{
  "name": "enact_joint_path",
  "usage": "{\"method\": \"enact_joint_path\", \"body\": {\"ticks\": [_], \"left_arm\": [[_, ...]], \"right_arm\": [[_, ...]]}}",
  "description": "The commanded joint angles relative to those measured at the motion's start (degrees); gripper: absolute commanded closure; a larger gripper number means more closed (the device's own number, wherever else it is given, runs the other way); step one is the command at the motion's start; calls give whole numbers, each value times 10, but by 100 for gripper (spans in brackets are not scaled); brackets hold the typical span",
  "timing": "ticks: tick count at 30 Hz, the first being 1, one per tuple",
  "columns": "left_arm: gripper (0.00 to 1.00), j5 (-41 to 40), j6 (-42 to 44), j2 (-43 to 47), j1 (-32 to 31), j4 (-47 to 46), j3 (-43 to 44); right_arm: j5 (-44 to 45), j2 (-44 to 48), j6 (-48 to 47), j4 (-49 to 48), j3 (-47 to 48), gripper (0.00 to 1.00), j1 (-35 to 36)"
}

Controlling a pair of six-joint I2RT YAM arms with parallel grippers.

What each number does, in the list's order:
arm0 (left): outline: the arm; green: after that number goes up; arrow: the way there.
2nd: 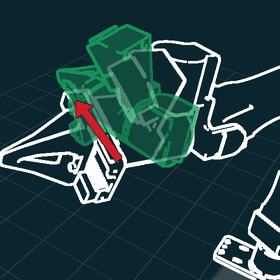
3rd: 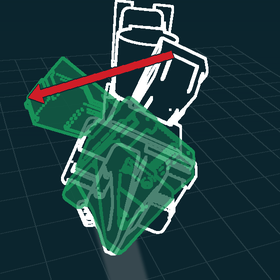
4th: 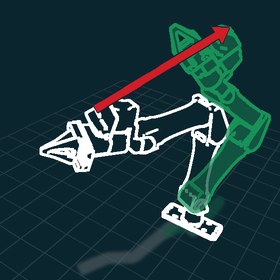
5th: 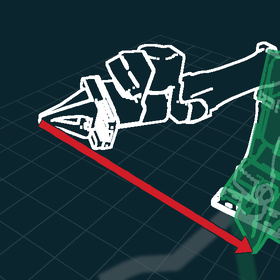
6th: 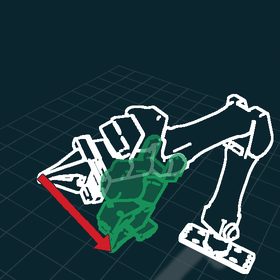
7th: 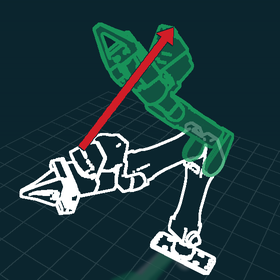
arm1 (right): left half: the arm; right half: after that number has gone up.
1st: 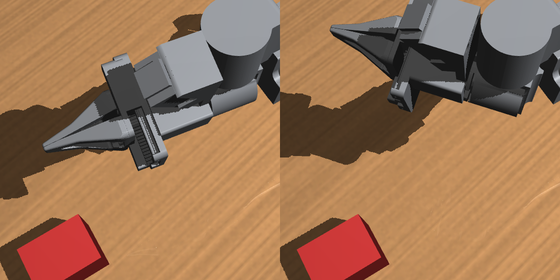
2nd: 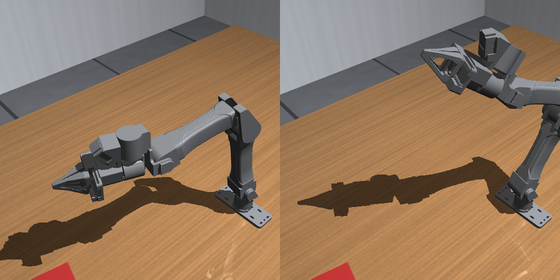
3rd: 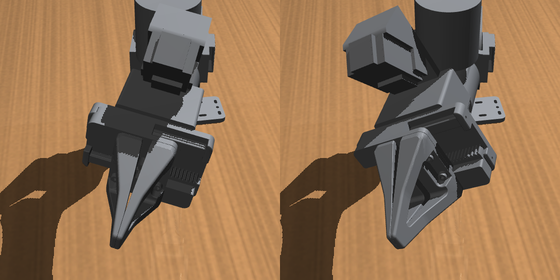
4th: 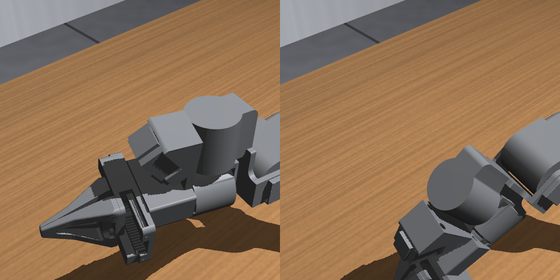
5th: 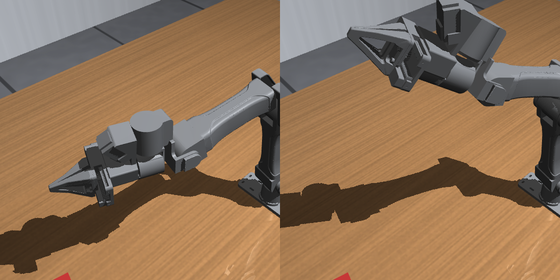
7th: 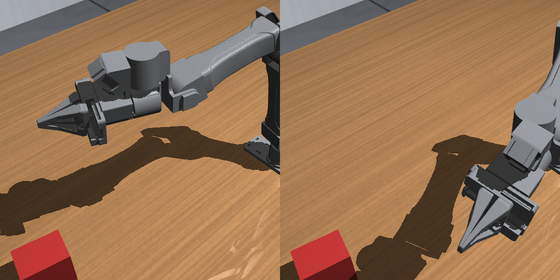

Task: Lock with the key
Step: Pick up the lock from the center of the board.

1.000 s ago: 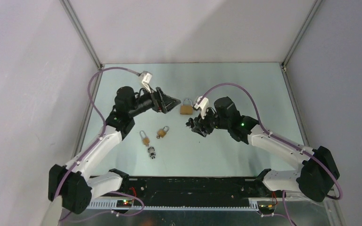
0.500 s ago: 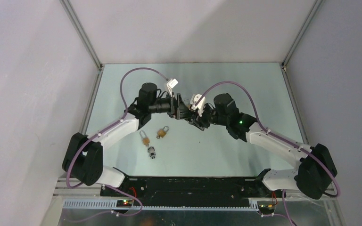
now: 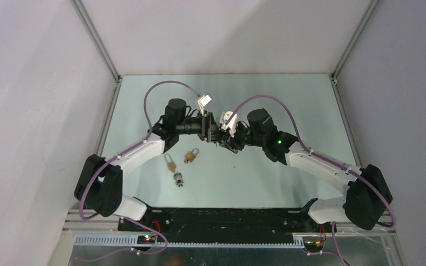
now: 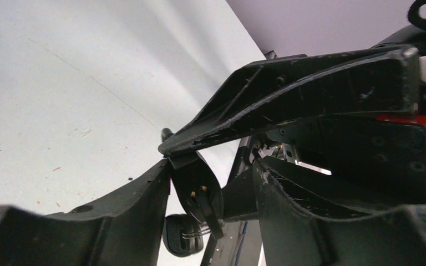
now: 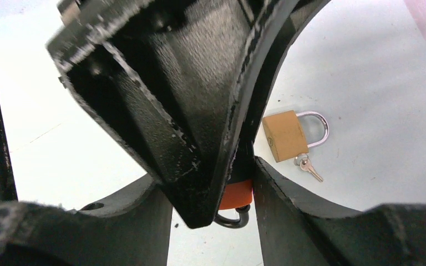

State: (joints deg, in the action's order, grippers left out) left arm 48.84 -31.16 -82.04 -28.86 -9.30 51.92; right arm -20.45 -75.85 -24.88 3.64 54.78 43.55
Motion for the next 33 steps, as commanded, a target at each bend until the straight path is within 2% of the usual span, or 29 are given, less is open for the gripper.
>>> {"method": "enact_joint_path", "body": {"ticks": [1,7,9,10,12,13,15,17,18,20,23,27,30,33], "left_arm": [[43,18,25,-6,-6,1,-11],[58,14,47,-17,-6,37,3],[70,17,52,-20,-6,47,10],[81,19,55,-22,-6,50,14],[97,19,59,-23,-6,57,20],[99,16,60,-21,-5,58,21],[100,4,56,-17,-4,59,27],[100,-9,45,-14,3,59,36],[100,-14,37,-13,6,59,41],[100,-24,36,-7,15,57,46],[100,-42,39,3,28,51,49],[100,-72,46,38,33,41,44],[100,-91,44,56,34,29,37],[100,-104,35,88,34,27,30]], "right_arm": [[-4,0,7,-50,41,100,3],[12,-4,12,-57,41,100,8],[22,-8,25,-64,41,100,7],[28,-9,31,-70,41,100,6],[34,-13,54,-79,40,98,3],[35,-13,73,-82,40,97,-1],[36,-13,102,-84,40,91,-8],[40,-8,134,-74,40,72,-14],[41,-5,151,-62,40,55,-17],[30,8,173,-61,22,41,-24],[-9,47,240,-104,-32,34,-49],[-66,104,412,-144,-46,31,-83],[-30,138,449,-131,-47,31,-89],[13,162,535,-87,-48,32,-110]]}}
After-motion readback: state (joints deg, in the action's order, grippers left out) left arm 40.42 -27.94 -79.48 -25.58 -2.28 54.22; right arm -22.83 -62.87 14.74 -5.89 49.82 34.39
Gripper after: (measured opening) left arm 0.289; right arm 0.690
